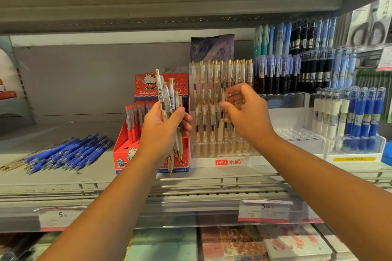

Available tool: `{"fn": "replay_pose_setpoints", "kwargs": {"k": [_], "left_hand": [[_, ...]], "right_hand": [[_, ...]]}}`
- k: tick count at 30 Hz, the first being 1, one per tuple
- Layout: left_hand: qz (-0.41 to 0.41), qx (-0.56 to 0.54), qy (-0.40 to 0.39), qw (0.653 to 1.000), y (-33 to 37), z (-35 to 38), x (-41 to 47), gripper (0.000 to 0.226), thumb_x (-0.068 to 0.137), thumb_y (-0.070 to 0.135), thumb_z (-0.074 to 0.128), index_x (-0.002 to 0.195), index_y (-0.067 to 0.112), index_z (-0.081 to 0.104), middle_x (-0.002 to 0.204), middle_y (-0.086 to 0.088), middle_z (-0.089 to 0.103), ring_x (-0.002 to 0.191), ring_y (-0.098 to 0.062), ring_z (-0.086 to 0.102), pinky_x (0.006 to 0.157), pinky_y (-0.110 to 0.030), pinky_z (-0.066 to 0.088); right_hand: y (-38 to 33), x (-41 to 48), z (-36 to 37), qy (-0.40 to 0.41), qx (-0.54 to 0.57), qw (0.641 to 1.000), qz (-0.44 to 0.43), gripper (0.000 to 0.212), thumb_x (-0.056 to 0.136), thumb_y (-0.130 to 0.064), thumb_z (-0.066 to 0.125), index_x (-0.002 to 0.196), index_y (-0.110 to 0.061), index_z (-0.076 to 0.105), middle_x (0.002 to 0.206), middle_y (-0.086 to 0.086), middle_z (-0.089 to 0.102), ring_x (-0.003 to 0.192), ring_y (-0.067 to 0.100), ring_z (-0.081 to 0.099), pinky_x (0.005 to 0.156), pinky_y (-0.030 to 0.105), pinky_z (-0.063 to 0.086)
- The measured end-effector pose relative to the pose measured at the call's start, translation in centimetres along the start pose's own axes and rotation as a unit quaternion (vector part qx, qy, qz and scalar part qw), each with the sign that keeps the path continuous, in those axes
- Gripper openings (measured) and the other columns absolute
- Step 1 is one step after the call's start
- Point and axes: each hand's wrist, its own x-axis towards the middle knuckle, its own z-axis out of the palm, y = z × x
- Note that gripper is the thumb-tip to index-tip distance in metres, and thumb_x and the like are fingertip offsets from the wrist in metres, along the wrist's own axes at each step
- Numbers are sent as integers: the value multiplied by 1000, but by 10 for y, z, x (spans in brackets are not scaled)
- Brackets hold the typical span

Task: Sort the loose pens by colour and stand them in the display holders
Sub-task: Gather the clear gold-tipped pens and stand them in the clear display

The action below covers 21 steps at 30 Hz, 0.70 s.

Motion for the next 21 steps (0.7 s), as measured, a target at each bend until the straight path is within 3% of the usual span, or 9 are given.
{"fn": "replay_pose_setpoints", "kwargs": {"k": [8, 12, 16, 21], "left_hand": [[-18, 7, -9, 1000, 5, 1, -3, 14, 101, 17, 54, 112, 26, 58, 90, -7, 75, 59, -20, 65, 53, -31, 57], [-30, 14, -31, 999, 7, 3, -4, 16, 100, 21, 55, 113, 29, 57, 97, -4, 75, 62, -24, 68, 57, -37, 60], [-35, -8, -37, 999, 10, 4, -6, 16, 98, 18, 57, 111, 27, 59, 97, -8, 75, 67, -27, 71, 58, -37, 61], [-36, -23, -33, 999, 10, 4, -8, 12, 96, 15, 59, 107, 19, 62, 91, -13, 75, 71, -28, 73, 58, -34, 60]], "right_hand": [[15, -1, 0, -52, -44, 997, 42, 17, 86, -18, 74, 91, -26, 60, 83, -2, 68, 67, 8, 69, 56, 18, 55], [16, 0, 1, -55, -77, 995, 44, 16, 86, -21, 74, 94, -25, 61, 81, -4, 68, 72, 9, 68, 62, 24, 56], [13, -2, 0, -49, -111, 992, 18, 15, 85, -27, 75, 94, -27, 63, 80, -12, 63, 75, 3, 61, 62, 17, 45], [5, -3, -1, 8, -163, 986, -29, 18, 91, -28, 66, 108, -21, 68, 98, -3, 62, 88, 8, 56, 74, 23, 45]]}}
